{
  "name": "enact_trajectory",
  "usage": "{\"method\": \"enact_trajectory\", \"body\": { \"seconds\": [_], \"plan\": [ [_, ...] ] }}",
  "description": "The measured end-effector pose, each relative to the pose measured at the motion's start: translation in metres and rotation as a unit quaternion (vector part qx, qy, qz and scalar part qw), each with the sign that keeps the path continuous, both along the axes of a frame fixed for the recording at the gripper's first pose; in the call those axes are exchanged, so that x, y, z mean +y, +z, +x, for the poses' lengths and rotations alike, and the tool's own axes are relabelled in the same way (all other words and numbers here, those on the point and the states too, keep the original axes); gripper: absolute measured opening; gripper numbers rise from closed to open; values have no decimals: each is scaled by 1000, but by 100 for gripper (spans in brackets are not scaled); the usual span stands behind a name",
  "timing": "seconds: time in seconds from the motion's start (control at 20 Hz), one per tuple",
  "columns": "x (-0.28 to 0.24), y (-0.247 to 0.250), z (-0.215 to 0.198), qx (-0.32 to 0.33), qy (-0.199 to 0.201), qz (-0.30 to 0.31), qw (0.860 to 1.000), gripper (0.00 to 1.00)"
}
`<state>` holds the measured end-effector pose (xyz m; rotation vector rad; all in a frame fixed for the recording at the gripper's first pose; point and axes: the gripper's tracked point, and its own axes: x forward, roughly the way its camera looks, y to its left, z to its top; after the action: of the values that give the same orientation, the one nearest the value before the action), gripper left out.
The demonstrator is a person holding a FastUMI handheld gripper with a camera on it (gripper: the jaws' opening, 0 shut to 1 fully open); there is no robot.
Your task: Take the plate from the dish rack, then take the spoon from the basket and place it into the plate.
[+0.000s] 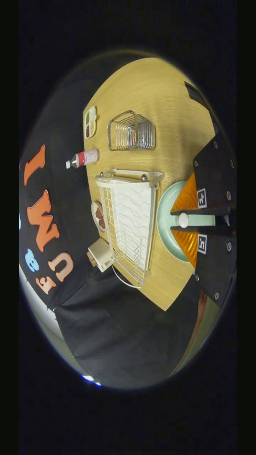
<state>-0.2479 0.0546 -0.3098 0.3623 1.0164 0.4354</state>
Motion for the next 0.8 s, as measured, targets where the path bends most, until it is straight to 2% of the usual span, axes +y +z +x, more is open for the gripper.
{"method": "enact_trajectory", "body": {
  "seconds": [0.15,0.55,0.7,0.8],
  "plan": [
    [-5,-6,-1,9,-12,5,1000,12],
    [-2,-30,-12,33,-12,-4,999,19],
    [-4,-38,-13,43,-10,-18,999,23],
    [-10,-41,-13,46,-14,-37,998,30]
  ]
}}
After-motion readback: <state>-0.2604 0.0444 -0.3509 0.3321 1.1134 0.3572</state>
